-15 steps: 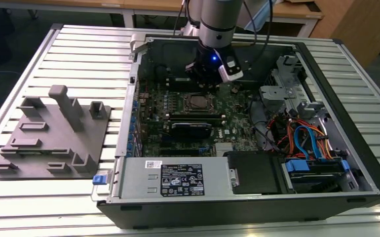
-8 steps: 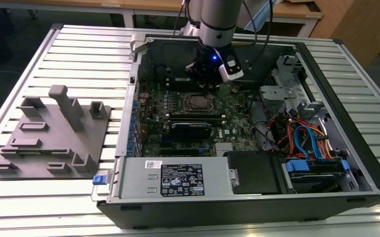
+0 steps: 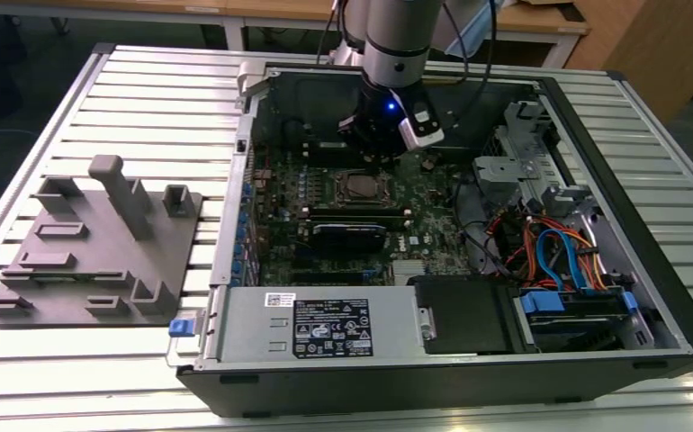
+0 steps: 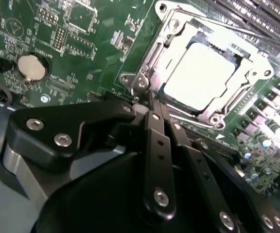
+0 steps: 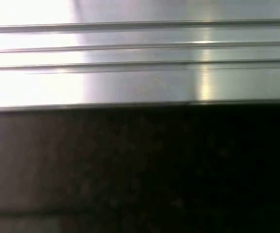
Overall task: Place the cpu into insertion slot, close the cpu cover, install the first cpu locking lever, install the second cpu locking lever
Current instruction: 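Install the first cpu locking lever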
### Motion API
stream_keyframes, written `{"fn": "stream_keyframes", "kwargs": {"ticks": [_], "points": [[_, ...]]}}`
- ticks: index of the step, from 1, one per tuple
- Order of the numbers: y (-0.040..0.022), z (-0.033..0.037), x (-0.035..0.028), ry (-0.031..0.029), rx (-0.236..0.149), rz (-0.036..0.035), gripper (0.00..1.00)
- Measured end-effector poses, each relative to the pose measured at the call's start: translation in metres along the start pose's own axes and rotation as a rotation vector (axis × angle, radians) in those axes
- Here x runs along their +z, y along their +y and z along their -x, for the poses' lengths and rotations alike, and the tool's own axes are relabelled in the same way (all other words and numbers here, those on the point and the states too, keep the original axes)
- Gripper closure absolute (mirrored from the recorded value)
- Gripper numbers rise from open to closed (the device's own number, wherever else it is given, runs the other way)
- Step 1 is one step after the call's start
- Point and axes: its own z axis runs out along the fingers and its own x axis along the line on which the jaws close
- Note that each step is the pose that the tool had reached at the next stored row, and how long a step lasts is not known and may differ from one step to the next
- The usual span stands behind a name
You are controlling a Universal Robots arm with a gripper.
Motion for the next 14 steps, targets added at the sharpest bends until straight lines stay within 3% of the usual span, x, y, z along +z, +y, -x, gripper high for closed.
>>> {"fn": "stream_keyframes", "kwargs": {"ticks": [8,14], "points": [[0.0003,-0.0007,-0.0107,0.0005,0.000,0.0127,0.90],[-0.0002,-0.0110,-0.0109,0.0005,-0.002,0.0257,0.90]]}}
